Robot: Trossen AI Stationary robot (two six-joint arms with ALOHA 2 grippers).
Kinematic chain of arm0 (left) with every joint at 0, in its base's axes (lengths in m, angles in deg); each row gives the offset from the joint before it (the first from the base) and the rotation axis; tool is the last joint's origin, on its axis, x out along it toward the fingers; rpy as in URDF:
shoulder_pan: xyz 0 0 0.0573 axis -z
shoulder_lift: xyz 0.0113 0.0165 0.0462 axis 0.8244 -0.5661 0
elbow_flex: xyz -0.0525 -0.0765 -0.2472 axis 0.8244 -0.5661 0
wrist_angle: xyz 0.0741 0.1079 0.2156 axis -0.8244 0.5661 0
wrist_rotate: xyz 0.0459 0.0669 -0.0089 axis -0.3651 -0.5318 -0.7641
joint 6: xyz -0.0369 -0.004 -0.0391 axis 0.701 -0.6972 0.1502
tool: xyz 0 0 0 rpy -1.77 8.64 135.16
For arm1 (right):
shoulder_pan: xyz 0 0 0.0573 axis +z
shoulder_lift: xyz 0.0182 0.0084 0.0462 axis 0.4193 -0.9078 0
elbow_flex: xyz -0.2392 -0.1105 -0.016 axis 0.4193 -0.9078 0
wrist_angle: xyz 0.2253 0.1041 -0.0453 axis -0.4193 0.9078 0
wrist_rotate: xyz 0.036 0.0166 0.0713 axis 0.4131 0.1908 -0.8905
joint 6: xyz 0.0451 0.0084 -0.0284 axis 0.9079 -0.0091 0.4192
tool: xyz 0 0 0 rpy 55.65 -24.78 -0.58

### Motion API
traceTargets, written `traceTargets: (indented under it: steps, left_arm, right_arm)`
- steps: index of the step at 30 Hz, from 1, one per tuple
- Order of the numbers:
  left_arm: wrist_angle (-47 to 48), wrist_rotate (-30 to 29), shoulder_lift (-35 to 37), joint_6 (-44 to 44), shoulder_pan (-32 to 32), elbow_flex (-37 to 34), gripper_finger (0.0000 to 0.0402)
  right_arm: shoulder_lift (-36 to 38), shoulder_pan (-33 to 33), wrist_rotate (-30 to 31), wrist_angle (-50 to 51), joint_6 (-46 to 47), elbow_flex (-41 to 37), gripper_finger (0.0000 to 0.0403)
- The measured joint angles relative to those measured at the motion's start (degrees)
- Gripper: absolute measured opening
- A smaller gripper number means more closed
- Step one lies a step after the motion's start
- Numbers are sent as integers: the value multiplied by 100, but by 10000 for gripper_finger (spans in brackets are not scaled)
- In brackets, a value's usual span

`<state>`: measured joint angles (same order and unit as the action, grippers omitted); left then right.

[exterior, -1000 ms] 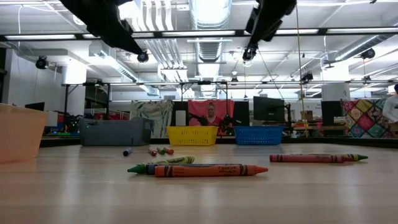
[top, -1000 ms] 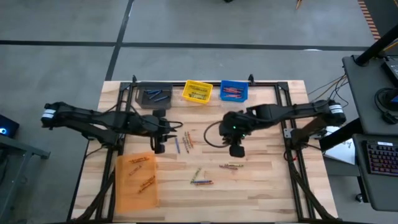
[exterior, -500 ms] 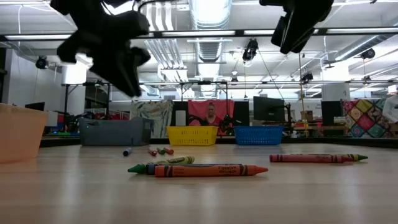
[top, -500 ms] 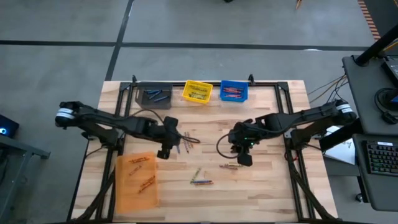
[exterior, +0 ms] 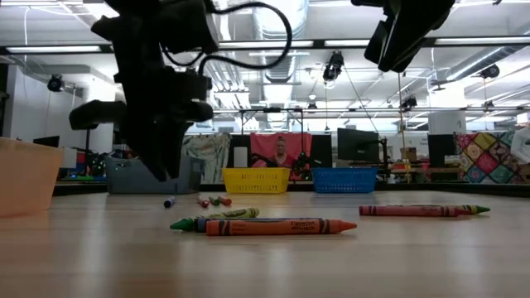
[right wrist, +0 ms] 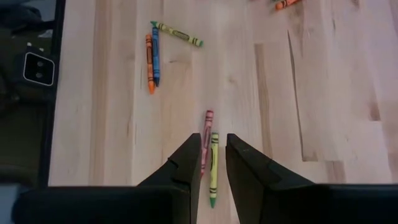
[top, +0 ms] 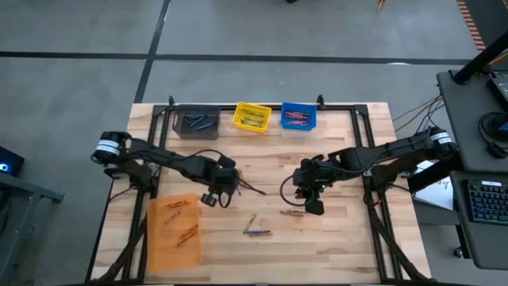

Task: Sort crayons
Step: Put the blue crayon into the black bin

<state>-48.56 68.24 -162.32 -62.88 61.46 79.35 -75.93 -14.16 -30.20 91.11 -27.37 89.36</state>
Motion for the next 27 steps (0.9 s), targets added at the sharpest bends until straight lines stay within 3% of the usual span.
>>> traceTargets:
  steps: [27]
  left_arm:
    - [-190, 138, -640, -616, -79, 55, 75]
  right_arm:
    - [-2, 188, 168, -11, 194, 0, 63]
